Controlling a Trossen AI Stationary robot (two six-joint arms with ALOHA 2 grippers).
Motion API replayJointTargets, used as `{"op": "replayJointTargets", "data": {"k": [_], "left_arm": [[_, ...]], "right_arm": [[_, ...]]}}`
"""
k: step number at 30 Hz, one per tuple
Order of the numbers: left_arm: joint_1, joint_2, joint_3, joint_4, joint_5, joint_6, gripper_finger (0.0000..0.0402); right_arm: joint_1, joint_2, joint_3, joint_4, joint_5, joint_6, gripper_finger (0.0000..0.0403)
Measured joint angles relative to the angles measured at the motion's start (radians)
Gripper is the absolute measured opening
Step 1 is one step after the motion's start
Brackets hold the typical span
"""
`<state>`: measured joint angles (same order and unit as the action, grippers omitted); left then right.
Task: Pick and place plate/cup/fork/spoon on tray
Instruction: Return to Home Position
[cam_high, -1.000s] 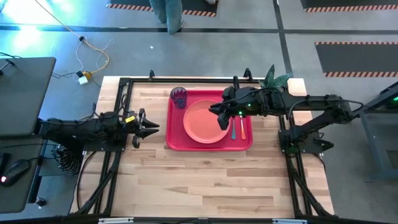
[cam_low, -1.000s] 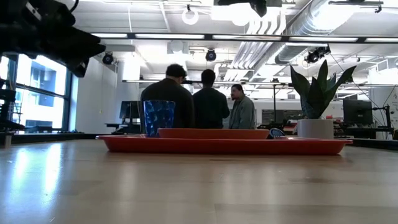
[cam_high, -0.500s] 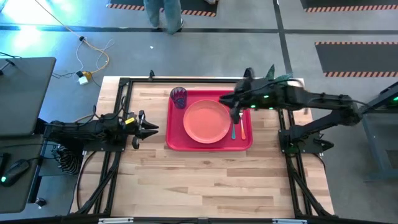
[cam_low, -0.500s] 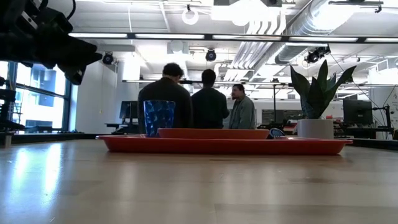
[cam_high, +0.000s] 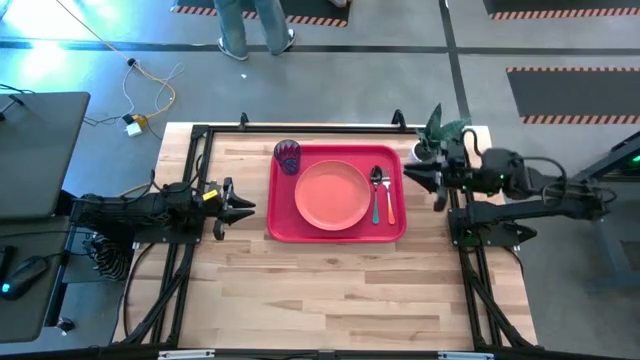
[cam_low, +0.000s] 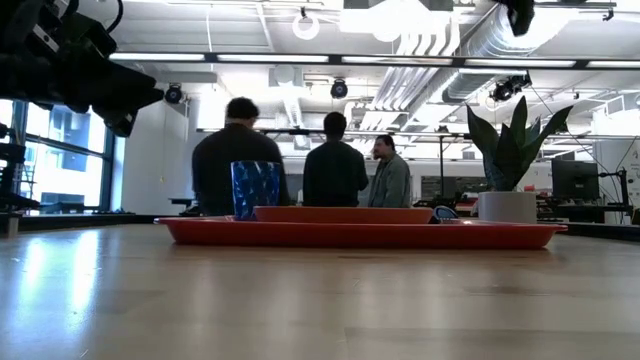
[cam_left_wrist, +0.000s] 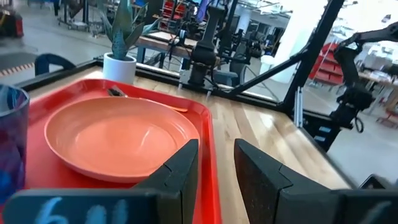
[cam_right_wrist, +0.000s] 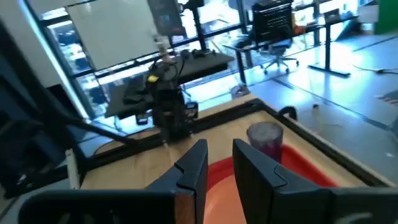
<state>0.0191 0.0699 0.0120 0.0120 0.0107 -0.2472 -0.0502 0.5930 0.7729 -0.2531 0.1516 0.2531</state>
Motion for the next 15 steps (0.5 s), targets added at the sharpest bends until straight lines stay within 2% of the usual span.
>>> {"op": "replayJointTargets", "data": {"k": [6, 10, 15], "left_arm": [[0.0, 0.0, 0.0, 0.0, 0.0, 0.092, 0.0092], [0.0, 0.0, 0.0, 0.0, 0.0, 0.093, 0.0092], [0.0, 0.0, 0.0, 0.0, 0.0, 0.093, 0.0092]], "right_arm": [[0.0, -0.178, -0.237, 0.041, -0.034, 0.049, 0.0067], [0.0, -0.264, -0.373, 0.062, -0.085, 0.064, 0.0067], [0.0, -0.352, -0.518, 0.169, -0.147, 0.09, 0.0067]]}}
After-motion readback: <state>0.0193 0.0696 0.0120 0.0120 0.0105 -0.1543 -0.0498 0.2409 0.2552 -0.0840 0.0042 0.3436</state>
